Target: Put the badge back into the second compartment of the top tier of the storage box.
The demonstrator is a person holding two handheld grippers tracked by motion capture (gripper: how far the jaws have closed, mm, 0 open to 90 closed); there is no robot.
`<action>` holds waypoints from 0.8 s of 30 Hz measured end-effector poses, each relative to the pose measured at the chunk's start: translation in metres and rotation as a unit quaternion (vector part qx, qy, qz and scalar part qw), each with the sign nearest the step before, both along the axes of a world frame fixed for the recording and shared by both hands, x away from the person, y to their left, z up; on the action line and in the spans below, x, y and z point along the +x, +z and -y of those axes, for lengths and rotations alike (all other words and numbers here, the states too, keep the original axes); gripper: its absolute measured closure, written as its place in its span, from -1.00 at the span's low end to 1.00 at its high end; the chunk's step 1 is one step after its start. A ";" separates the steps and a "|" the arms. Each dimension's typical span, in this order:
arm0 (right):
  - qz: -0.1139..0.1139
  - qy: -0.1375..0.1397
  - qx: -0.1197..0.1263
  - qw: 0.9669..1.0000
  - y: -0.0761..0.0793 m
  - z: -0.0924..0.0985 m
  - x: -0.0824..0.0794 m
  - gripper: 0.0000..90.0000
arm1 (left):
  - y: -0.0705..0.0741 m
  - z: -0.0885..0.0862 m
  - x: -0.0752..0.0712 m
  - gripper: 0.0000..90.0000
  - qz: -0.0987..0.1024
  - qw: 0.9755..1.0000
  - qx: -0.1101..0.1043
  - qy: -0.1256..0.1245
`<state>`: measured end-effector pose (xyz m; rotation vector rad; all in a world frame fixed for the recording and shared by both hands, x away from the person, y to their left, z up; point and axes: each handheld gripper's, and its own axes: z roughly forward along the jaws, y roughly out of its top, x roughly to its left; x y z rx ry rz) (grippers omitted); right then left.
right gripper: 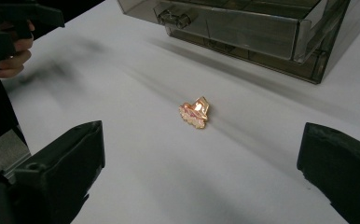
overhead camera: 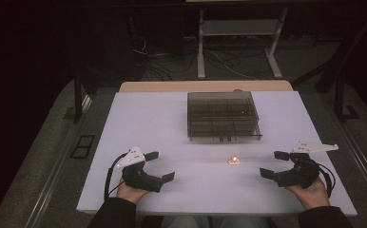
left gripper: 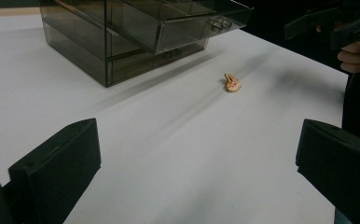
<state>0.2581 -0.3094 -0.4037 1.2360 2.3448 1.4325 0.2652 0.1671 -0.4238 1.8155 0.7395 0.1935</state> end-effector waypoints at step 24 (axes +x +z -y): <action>-0.011 0.007 -0.003 1.000 0.001 -0.001 0.000 -1.00 | -0.001 -0.001 -0.001 -1.00 -0.004 1.000 0.004 0.001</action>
